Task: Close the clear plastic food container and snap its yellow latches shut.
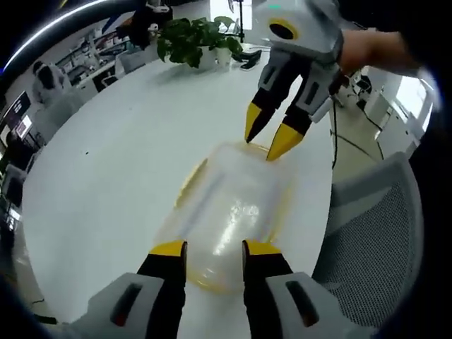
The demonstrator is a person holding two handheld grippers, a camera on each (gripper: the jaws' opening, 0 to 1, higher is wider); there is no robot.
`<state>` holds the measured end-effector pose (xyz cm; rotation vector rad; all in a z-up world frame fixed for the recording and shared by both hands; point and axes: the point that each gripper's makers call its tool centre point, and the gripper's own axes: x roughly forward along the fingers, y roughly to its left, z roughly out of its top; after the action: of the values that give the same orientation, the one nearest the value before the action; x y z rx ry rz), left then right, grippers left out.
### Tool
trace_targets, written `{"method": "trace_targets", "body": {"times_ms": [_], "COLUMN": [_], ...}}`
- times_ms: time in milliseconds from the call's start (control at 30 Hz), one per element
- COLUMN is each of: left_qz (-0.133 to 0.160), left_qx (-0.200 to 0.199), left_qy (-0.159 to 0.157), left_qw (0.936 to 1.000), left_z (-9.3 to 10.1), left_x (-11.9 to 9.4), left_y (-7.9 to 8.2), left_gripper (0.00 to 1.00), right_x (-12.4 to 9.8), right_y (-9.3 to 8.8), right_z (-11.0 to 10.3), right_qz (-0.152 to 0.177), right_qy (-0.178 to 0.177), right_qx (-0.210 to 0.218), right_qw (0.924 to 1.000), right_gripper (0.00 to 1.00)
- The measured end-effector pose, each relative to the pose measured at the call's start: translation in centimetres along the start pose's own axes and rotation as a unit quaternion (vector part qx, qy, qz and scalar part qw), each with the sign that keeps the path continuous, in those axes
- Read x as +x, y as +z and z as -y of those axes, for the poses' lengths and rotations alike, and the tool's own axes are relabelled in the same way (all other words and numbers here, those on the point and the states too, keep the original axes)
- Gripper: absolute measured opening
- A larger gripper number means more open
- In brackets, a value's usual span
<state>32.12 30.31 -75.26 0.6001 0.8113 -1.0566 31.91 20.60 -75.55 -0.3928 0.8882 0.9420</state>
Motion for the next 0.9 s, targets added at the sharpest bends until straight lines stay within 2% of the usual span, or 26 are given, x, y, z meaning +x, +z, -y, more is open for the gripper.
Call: {"method": "trace_targets", "body": {"times_ms": [333,433,667,900], "left_qz": [0.008,0.012,0.009,0.020], "left_qx": [0.013,0.000,0.011,0.032], "left_qy": [-0.020,-0.030,-0.035,-0.046], "left_qw": [0.9997,0.9995,0.9993,0.9982], "left_z": [0.3,0.4,0.3,0.4], "left_x": [0.6,0.4,0.6,0.6], "left_y": [0.6,0.9,0.8,1.4], "left_gripper": [0.29,0.29,0.29,0.29], "right_x": [0.6,0.8,1.2,1.4], "right_y": [1.0,1.2,2.1,2.5], "right_z": [-0.4,-0.4,-0.9,-1.4], "right_qz": [0.011,0.010,0.014,0.013], "right_qy": [0.028,0.033,0.044,0.055], "right_qx": [-0.018,-0.024,-0.048,-0.071], "right_qw": [0.9994,0.9991,0.9978,0.9958], "right_gripper": [0.22,0.22,0.22,0.21]}}
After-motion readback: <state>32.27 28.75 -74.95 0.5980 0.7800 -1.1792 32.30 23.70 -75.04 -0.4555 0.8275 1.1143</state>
